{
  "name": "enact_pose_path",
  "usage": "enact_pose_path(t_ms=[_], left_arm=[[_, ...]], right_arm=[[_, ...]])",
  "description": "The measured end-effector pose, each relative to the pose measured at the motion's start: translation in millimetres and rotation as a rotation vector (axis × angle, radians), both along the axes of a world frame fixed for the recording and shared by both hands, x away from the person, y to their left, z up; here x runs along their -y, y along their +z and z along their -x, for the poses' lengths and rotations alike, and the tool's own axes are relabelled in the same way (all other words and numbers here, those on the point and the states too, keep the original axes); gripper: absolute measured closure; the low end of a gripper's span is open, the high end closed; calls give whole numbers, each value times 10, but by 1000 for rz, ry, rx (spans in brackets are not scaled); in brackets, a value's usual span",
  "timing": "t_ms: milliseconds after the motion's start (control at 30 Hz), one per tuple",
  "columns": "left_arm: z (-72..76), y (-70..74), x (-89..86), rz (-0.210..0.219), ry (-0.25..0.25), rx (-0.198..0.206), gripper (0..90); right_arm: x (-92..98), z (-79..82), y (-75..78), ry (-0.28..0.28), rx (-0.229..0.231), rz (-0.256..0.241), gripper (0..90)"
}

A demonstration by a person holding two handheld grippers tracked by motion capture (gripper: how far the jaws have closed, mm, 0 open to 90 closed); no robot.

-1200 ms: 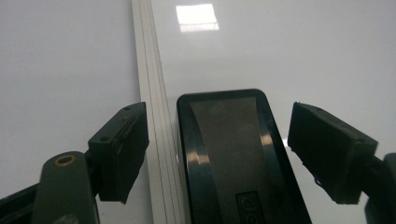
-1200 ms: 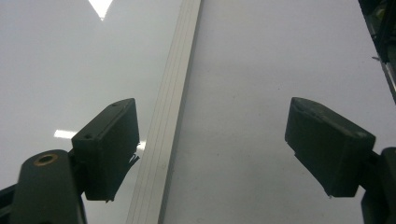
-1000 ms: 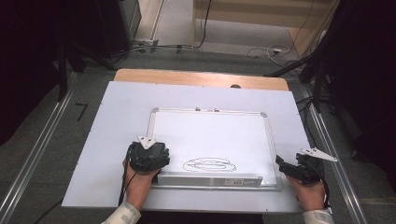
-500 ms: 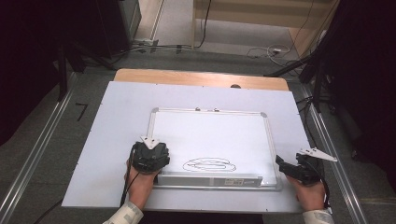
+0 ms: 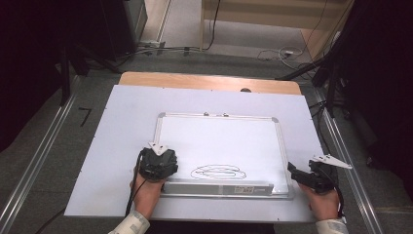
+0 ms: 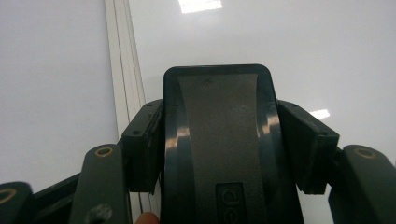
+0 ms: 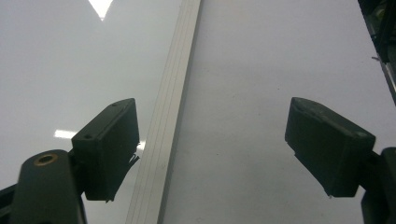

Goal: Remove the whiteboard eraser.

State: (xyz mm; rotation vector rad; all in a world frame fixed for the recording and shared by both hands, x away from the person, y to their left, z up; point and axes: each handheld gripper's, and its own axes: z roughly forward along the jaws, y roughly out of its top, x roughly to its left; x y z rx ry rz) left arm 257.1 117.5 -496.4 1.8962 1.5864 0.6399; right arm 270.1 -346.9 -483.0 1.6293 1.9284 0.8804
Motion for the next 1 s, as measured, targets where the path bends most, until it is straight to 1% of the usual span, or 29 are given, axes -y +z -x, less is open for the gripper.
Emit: enact_pose_path(t_ms=[67,100,133,300,467,567,633,767,933,1000], left_arm=[[-1,0,1,4,-3,5,379],[-6,6,-11,18,-7,1,393],[-10,8,-18,23,-9,0,397],[-13,11,-32,33,-18,0,396],[7,70,-73,53,-22,20,393],[28,115,-88,65,-24,41,393],[36,129,-99,65,-28,43,393],[51,159,-130,74,-17,49,393],[59,183,-122,75,-16,59,393],[63,190,-112,73,-21,56,393]], right_arm=[[-4,2,2,-1,0,0,163],[-4,2,2,0,0,0,163],[-4,2,2,0,0,-1,163],[2,-4,-1,0,2,0,163],[-11,-25,-3,0,-4,-2,163],[-29,-43,-1,4,-4,1,163],[-39,-50,-2,6,-5,3,163],[-78,-75,-3,17,-4,5,163],[-64,-72,-3,19,-3,0,163],[-58,-71,-4,19,-1,0,163]])
